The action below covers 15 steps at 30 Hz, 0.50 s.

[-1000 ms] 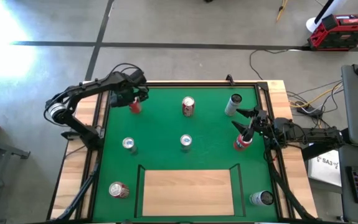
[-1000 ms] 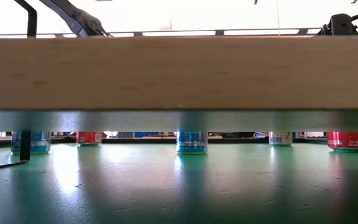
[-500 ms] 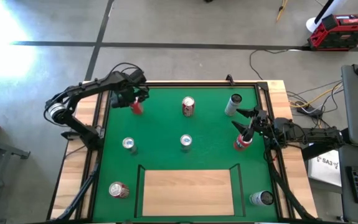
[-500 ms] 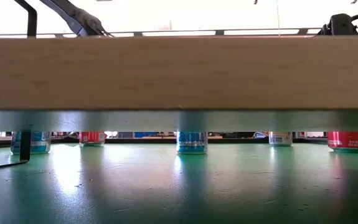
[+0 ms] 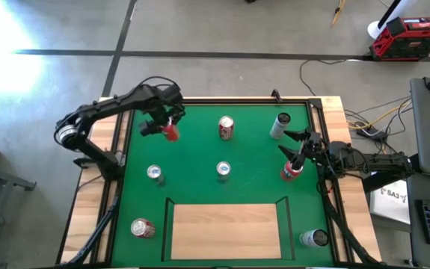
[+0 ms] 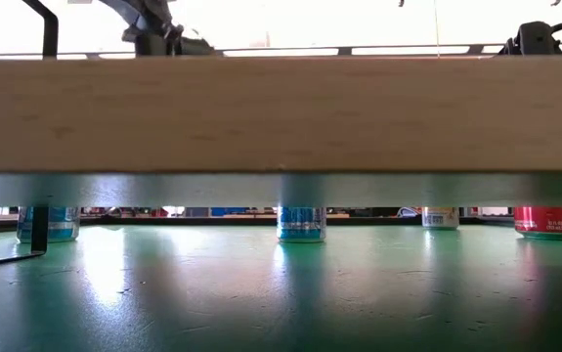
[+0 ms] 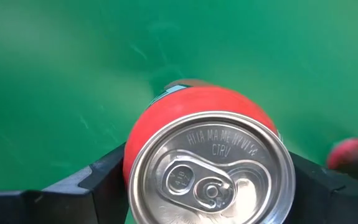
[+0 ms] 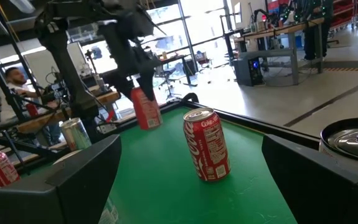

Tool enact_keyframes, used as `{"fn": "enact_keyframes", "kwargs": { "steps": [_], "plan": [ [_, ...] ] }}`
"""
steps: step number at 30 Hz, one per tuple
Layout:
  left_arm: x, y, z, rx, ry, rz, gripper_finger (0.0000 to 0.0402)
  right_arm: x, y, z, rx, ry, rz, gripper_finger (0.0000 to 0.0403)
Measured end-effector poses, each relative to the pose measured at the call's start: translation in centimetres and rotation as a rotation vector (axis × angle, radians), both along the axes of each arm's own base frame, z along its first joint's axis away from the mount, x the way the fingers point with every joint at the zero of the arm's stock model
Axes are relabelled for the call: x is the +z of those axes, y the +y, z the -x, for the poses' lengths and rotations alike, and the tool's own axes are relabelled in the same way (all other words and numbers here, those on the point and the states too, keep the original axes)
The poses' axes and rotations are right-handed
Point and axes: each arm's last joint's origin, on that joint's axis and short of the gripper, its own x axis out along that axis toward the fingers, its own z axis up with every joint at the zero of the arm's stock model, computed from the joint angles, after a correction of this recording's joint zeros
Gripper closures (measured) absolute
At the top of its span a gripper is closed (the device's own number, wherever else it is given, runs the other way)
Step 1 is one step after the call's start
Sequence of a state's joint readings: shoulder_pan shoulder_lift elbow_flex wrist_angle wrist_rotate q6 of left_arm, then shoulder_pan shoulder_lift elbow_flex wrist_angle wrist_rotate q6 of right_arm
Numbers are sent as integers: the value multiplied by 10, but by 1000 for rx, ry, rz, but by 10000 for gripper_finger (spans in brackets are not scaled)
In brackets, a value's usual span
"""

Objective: Place canned beverage on shelf
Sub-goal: Put the top orange soda can on the shelf

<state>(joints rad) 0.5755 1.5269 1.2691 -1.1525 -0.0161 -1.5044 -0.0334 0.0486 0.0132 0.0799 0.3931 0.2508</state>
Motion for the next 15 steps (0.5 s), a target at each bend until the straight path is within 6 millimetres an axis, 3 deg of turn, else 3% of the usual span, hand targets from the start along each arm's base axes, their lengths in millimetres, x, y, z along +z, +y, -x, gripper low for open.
{"fn": "enact_keyframes", "kwargs": {
  "steps": [10, 15],
  "plan": [
    [12, -57, -31, -11, -34, -2, 100, 0, 0, 0, 0, 0, 0, 22],
    [12, -73, -36, 12, -42, 1, 100, 0, 0, 0, 0, 0, 0, 22]
  ]
}}
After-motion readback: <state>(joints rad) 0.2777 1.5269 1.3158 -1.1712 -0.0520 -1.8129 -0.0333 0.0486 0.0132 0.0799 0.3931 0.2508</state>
